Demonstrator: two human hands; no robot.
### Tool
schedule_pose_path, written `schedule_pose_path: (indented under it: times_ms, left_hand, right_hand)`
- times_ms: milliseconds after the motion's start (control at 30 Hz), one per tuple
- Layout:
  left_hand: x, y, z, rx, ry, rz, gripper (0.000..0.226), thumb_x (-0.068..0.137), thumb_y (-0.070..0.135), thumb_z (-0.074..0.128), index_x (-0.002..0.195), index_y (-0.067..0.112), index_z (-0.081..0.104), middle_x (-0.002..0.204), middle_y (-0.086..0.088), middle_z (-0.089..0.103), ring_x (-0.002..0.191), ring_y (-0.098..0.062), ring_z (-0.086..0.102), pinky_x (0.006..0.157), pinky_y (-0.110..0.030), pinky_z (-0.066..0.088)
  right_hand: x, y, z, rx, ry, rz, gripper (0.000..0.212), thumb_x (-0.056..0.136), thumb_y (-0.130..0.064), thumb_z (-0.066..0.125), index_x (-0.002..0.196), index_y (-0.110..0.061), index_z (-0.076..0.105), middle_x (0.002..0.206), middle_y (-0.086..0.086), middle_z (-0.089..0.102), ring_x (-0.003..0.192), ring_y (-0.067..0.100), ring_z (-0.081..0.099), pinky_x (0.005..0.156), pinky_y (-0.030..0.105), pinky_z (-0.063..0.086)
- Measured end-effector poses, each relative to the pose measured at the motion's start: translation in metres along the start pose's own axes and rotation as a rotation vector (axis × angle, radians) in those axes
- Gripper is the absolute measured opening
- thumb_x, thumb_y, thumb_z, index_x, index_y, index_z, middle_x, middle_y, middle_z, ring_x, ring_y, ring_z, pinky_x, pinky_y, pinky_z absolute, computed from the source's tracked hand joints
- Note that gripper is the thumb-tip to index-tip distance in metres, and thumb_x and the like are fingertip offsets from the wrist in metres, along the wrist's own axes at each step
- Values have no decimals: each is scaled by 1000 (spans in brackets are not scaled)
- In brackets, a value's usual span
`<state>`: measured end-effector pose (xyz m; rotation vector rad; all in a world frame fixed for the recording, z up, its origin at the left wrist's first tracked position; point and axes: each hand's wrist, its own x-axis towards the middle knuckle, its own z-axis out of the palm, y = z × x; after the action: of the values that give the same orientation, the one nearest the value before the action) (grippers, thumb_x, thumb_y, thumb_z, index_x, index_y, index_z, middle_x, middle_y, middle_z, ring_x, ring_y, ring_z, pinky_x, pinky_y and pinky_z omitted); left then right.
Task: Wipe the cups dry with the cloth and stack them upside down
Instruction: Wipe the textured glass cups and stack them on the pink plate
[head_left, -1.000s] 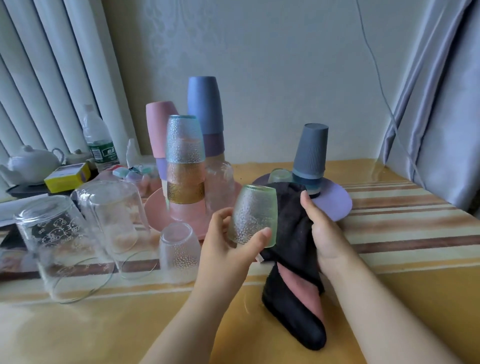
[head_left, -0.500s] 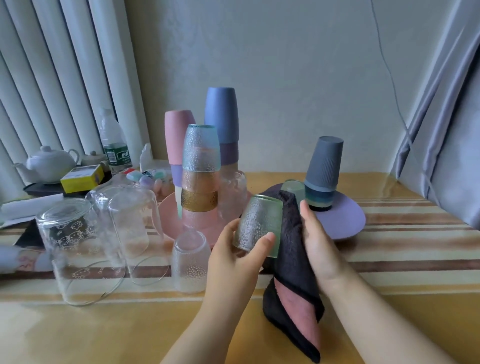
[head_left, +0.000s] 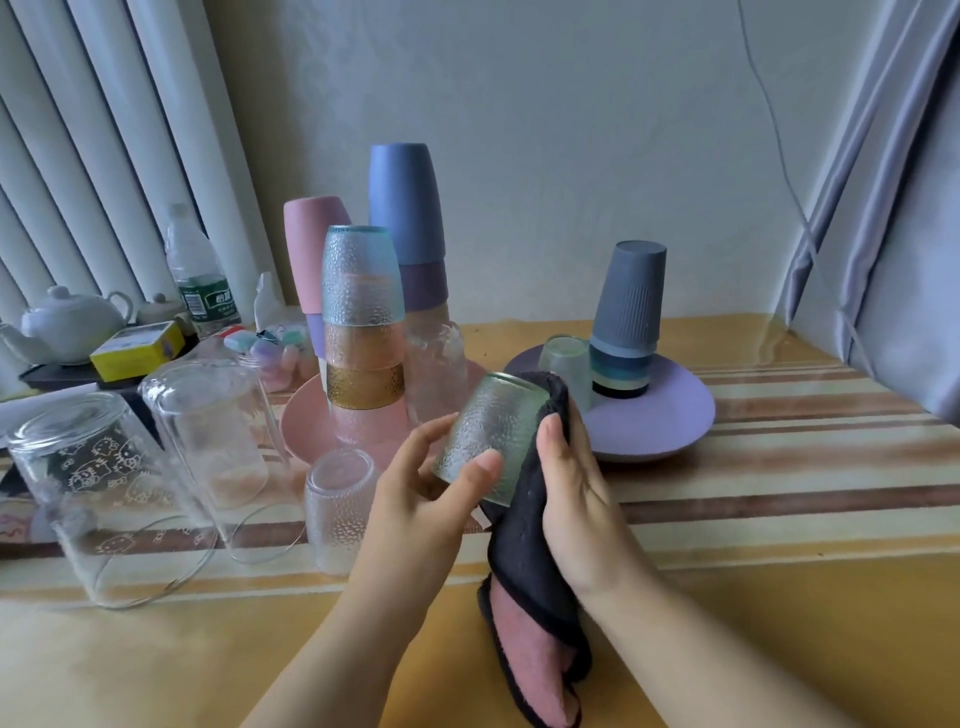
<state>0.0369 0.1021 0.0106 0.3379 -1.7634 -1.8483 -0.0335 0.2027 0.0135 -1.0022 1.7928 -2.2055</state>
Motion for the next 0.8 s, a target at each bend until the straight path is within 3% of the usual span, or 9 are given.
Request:
schedule_pose_path:
  times_ms: [67, 167, 267, 333, 467, 533, 600, 700, 800]
  left_hand:
    - [1, -3, -2, -77, -66, -42, 45, 68, 42, 73, 109, 24, 66, 95, -10, 74, 83, -23, 64, 86, -52, 50]
    - [1, -5, -2, -249, -181, -111, 48, 66, 43, 70, 108, 20, 70, 107, -13, 70, 94, -25, 66, 84, -37, 54]
    - [3, -4, -1, -468, -346, -163, 67, 69, 49, 76, 126, 17, 63, 130, -14, 63, 118, -29, 60, 99, -40, 51]
    - [4, -2, 0, -541, -383, -188, 70, 66, 58, 77, 124, 22, 66, 133, -11, 61, 123, -27, 57, 104, -44, 44]
    - [4, 0, 4, -396, -155, -250, 57, 75, 57, 72, 116, 18, 64, 113, -6, 72, 97, -21, 68, 84, -35, 53]
    - [4, -5, 4, -262, 20, -171, 53, 72, 58, 63, 106, 18, 60, 93, 0, 69, 81, -19, 64, 71, -31, 52]
    - [3, -8, 2, -99, 137, -14, 36, 72, 54, 57, 94, 26, 60, 80, 1, 62, 73, -18, 58, 63, -33, 51]
    - [-2, -10, 4, 84, 133, 151, 34, 81, 58, 52, 98, 32, 64, 85, 6, 69, 80, -8, 63, 70, -34, 54]
    - [-4, -11, 5, 156, 4, 145, 63, 74, 65, 60, 126, 28, 56, 115, 13, 68, 106, 1, 63, 91, -26, 50]
  right_hand:
    - [4, -3, -8, -11, 26, 33, 37, 95, -46, 34, 127, -31, 46, 130, -26, 48, 116, -22, 40, 101, 4, 30]
    - [8, -8, -17, 91, 33, 174, 53, 88, -58, 45, 117, -19, 64, 124, -4, 63, 120, 8, 54, 108, 34, 37]
    - [6, -13, -12, 325, -63, 293, 43, 89, -46, 40, 86, -24, 77, 100, -4, 73, 98, 9, 66, 84, 22, 53]
    - [4, -7, -8, 382, -105, 313, 41, 90, -49, 43, 102, -21, 71, 111, 0, 70, 104, 11, 64, 82, 21, 53]
    - [7, -3, -7, 399, -29, 345, 50, 84, -56, 45, 106, -16, 66, 113, 6, 69, 108, 18, 62, 98, 33, 47]
    - [9, 0, -13, 334, 58, 293, 42, 87, -49, 43, 98, -17, 68, 103, -1, 72, 102, 11, 65, 95, 32, 46]
    - [9, -2, -14, 194, 110, 236, 57, 81, -63, 51, 113, -18, 65, 119, -6, 66, 117, 8, 56, 106, 36, 37]
    - [4, -3, -9, -1, 107, 195, 91, 68, -81, 41, 136, -21, 47, 142, -8, 47, 134, 6, 38, 116, 39, 25]
    - [3, 2, -4, -50, 87, 150, 72, 79, -69, 32, 135, -26, 46, 138, -14, 49, 131, -2, 38, 115, 31, 26]
